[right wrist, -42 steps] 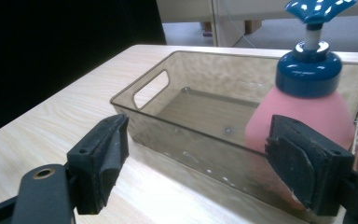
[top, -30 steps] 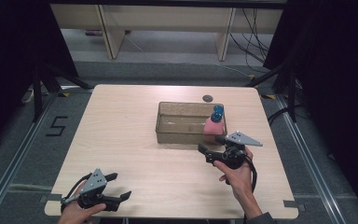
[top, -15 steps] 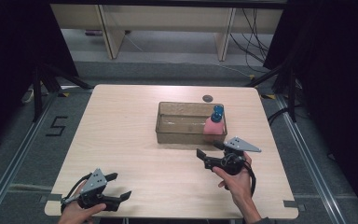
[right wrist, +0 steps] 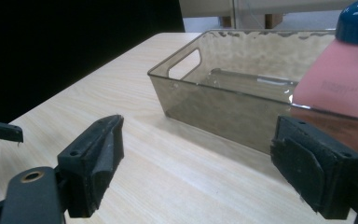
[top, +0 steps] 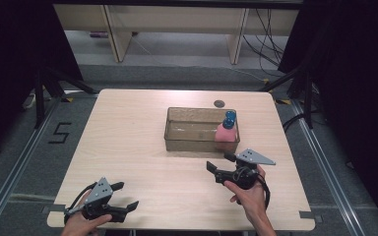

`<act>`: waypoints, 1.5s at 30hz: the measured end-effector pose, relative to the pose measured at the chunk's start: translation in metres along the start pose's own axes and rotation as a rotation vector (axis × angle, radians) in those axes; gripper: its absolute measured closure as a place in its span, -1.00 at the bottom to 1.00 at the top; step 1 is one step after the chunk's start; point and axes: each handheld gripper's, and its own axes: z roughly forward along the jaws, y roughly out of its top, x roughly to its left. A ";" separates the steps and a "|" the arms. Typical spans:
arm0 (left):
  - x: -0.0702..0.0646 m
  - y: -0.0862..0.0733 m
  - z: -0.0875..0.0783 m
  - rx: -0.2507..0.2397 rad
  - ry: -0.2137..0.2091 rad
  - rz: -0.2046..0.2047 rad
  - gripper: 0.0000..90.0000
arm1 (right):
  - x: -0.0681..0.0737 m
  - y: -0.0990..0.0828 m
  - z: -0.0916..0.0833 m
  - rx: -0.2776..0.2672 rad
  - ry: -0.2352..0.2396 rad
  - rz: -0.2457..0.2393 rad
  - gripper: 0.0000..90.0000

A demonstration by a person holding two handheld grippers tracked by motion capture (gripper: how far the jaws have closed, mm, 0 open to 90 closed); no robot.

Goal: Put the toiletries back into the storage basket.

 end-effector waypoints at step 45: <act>-0.001 0.000 0.000 0.000 -0.001 0.006 -0.67 | 0.028 -0.031 -0.014 0.003 0.094 -0.018 -0.65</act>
